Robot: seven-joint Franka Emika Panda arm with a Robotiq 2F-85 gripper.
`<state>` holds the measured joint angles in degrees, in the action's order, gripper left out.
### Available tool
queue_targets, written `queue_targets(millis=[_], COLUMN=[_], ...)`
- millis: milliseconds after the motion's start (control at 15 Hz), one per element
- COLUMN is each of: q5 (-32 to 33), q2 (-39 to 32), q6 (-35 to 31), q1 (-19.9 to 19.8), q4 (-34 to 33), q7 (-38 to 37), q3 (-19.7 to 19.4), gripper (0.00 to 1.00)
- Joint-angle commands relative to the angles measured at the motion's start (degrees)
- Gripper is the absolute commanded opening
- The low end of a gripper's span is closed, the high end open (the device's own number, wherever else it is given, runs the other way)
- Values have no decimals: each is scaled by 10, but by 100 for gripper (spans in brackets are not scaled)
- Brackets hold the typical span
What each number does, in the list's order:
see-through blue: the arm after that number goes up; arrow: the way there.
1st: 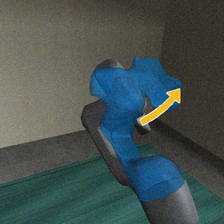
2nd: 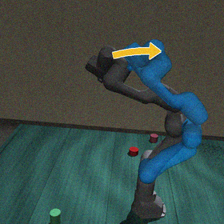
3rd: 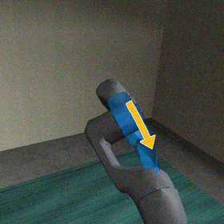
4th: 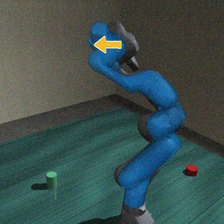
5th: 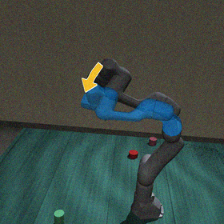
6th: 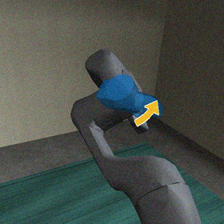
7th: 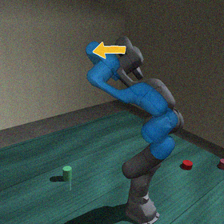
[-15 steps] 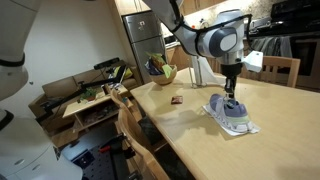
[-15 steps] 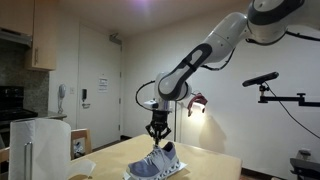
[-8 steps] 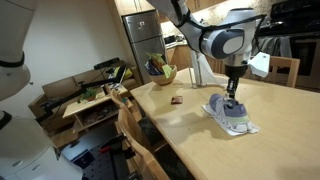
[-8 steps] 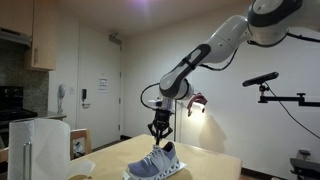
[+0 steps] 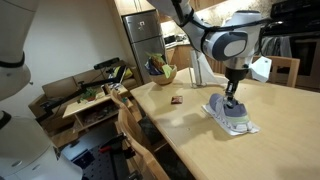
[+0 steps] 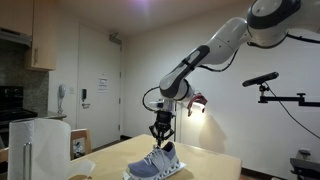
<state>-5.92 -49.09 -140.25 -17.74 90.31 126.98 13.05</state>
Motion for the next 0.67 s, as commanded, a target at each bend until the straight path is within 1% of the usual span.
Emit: queue_targets(millis=[0,600], q5=[-13,6], q2=[-10,-30], q6=[11,6], q1=[2,32], q4=[-23,-56], q7=[13,-10], q3=[-2,-25], gripper=[0,0])
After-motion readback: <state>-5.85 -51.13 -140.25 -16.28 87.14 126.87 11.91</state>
